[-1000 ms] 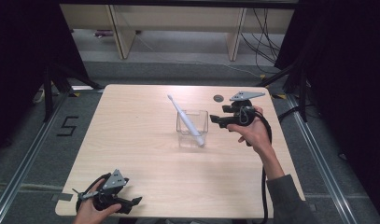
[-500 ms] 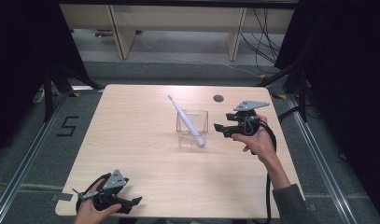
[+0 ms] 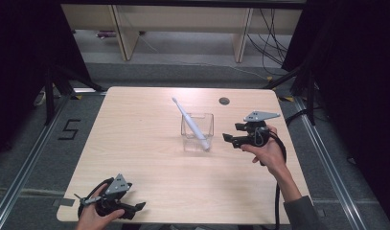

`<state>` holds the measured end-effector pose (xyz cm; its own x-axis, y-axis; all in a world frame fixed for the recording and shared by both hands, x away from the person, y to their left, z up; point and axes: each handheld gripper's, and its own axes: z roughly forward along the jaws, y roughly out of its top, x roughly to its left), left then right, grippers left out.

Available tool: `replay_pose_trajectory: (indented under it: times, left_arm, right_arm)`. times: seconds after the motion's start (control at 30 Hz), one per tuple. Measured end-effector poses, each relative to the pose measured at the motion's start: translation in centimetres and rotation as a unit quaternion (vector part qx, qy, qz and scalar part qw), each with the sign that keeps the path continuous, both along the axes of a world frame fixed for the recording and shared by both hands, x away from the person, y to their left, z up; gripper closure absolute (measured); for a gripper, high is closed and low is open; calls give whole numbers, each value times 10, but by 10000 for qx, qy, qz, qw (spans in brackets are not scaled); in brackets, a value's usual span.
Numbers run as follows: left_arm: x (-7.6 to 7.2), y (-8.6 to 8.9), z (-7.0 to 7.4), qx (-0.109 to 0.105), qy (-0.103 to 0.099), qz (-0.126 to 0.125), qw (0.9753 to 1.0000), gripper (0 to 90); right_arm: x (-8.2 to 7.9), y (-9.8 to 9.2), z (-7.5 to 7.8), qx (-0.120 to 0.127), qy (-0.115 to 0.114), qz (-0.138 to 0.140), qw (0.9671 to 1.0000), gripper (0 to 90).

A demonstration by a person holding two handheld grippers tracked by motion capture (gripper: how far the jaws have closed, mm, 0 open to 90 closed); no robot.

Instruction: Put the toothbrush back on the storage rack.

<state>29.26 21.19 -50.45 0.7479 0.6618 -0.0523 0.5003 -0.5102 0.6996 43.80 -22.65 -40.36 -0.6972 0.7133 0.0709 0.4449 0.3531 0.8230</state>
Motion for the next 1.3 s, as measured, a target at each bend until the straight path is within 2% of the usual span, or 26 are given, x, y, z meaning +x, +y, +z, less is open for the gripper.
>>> replay_pose_trajectory:
  times: [0.07, 0.1, 0.13, 0.23, 0.27, 0.3, 0.37, 0.43, 0.53, 0.6, 0.67, 0.7, 0.73, 0.77, 0.8, 0.83, 0.87, 0.9, 0.97, 1.0, 1.07, 1.1, 1.13, 1.2, 1.23, 1.3]
  left_arm:
    - [0, 0, 0, -5, 4, 9, 10000, 151]
    - [0, 0, 0, -5, -1, 0, 10000, 151]
    - [-1, 0, 1, -8, -2, 4, 10000, 151]
    - [0, -1, 0, 33, 1, 12, 10000, 151]
    - [0, 0, 0, 43, -3, -2, 10000, 151]
    - [0, 0, 0, 41, -6, -4, 10000, 151]
    - [-1, -1, 0, -25, 6, 24, 10000, 151]
    - [-1, 0, 1, 31, -7, 28, 10000, 151]
    - [0, 0, 1, 30, -29, 5, 10000, 151]
    - [0, 0, 1, 37, -19, -3, 10000, 151]
    - [0, 0, 1, 43, -30, -12, 10000, 151]
    - [0, 0, 1, 45, -37, -13, 10000, 151]
    - [-1, 0, 1, 37, -29, 4, 10000, 151]
    - [0, 0, 1, 36, -28, 6, 10000, 150]
    - [0, 0, 1, 28, -18, 14, 10000, 151]
    - [-1, -1, 0, -3, -7, 21, 10000, 150]
    - [-1, 0, 1, 8, 7, 1, 10000, 151]
    - [0, -1, 1, 36, -14, -1, 10000, 150]
    - [0, 0, 1, 41, -28, -12, 10000, 151]
    - [-1, 0, 1, 35, -30, 6, 10000, 151]
    - [-1, 0, 0, -7, -10, 40, 10000, 151]
    - [0, 0, 1, 17, -1, -22, 10000, 151]
    - [0, 0, 0, 14, 3, 15, 10000, 151]
    - [0, -1, 0, 37, -14, -2, 10000, 151]
    - [0, 0, 1, 40, -27, -2, 10000, 151]
    - [0, 0, 1, 21, -26, 37, 10000, 151]
  right_arm:
    - [-3, 0, -2, 51, -8, -21, 10000, 309]
    - [-3, -1, -2, -8, -84, 6, 10000, 307]
    - [-6, -1, -3, 43, -23, -16, 10000, 306]
    - [-9, 0, -6, 126, -24, -11, 9999, 302]
    - [-9, -1, -6, 73, -15, 42, 10000, 300]
    - [-10, 0, -7, 78, -85, 55, 9999, 299]
    - [-15, 1, -8, 119, 68, 19, 9999, 297]
    - [-16, 0, -10, 72, -12, 130, 9999, 295]
    - [-22, 1, -14, 222, 136, 120, 9996, 292]
    - [-24, 0, -16, 181, 77, 167, 9997, 290]
    - [-27, 0, -18, 244, 100, 171, 9995, 288]
    - [-29, 0, -19, 260, 187, 150, 9994, 287]
    - [-30, -1, -21, 261, 81, 166, 9995, 286]
    - [-30, -2, -20, 209, 81, 193, 9996, 285]
    - [-34, -1, -22, 294, 177, 119, 9993, 285]
    - [-33, -2, -23, 227, 89, 210, 9995, 283]
    - [-36, -1, -24, 318, 208, 92, 9992, 283]
    - [-35, -2, -24, 225, 110, 182, 9995, 282]
    - [-39, -1, -27, 277, 231, 134, 9993, 280]
    - [-38, -2, -28, 207, 81, 194, 9996, 279]
    - [-42, -1, -30, 288, 272, 148, 9991, 275]
    - [-41, -3, -31, 220, 83, 174, 9996, 274]
    - [-43, -1, -32, 285, 199, 145, 9993, 269]
    - [-44, -2, -36, 268, 89, 155, 9995, 249]
    - [-45, -2, -37, 288, 201, 185, 9992, 247]
    - [-48, -2, -41, 317, 261, 124, 9991, 237]
